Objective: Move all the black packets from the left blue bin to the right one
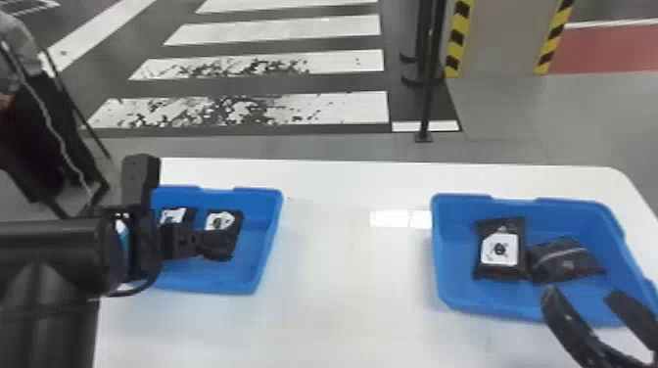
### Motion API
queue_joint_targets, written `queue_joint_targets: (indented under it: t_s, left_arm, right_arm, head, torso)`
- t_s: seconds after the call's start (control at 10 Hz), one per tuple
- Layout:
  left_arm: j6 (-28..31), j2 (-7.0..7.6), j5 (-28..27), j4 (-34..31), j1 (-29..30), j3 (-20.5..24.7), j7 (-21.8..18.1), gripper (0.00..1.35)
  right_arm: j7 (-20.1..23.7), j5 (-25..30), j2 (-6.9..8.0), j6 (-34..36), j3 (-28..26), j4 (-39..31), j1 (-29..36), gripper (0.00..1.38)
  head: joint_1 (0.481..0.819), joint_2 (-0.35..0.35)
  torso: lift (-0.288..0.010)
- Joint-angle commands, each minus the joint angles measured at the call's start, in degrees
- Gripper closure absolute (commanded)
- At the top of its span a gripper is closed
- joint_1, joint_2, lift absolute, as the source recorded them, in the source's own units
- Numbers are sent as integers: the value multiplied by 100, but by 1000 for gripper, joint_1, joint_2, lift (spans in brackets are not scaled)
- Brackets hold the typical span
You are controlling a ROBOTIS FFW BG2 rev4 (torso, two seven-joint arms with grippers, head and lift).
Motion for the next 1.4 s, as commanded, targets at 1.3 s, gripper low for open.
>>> queue_joint_targets:
  t_s: [1.3]
  left_arm:
    - [-1002,-254,2333,-1924,1060,-1989,-303,1207]
  right_arm:
    - [509,-652,-547,1084,1325,358,-1897,145]
  head:
    - [695,-104]
  torso:
    - [-150]
